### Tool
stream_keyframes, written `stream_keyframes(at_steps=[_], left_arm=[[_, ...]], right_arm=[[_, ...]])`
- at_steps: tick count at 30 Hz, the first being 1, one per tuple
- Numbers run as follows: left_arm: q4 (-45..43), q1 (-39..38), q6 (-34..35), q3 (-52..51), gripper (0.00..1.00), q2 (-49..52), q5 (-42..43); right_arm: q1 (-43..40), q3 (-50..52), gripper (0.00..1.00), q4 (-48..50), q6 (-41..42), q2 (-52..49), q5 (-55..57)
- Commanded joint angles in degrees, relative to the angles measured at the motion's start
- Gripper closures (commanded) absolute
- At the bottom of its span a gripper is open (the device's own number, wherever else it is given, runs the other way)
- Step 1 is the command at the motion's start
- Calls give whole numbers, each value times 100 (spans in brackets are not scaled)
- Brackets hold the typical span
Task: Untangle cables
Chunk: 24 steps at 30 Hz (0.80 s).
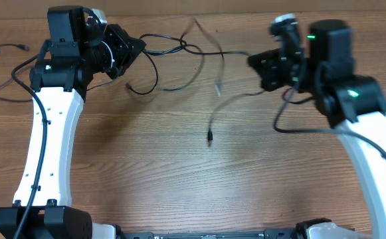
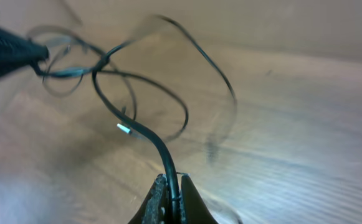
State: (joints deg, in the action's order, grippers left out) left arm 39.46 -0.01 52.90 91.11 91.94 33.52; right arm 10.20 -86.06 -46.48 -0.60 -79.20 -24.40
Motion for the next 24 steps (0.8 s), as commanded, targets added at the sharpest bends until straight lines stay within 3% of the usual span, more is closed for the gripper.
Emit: stream_keyframes(at_steps=[1, 6, 19, 24], left_arm=[[4, 35, -216, 63, 96, -55, -542], [70, 37, -214, 61, 96, -55, -763], [291, 37, -210, 59, 96, -55, -1375], [317, 42, 323, 59, 96, -55, -1987]], right_arm=[[-238, 11, 96, 2, 59, 459, 15], [-289, 11, 96, 2, 52, 688, 155], [-291, 11, 96, -11, 271, 741, 2144], [-398, 11, 96, -15, 575, 741, 3289]])
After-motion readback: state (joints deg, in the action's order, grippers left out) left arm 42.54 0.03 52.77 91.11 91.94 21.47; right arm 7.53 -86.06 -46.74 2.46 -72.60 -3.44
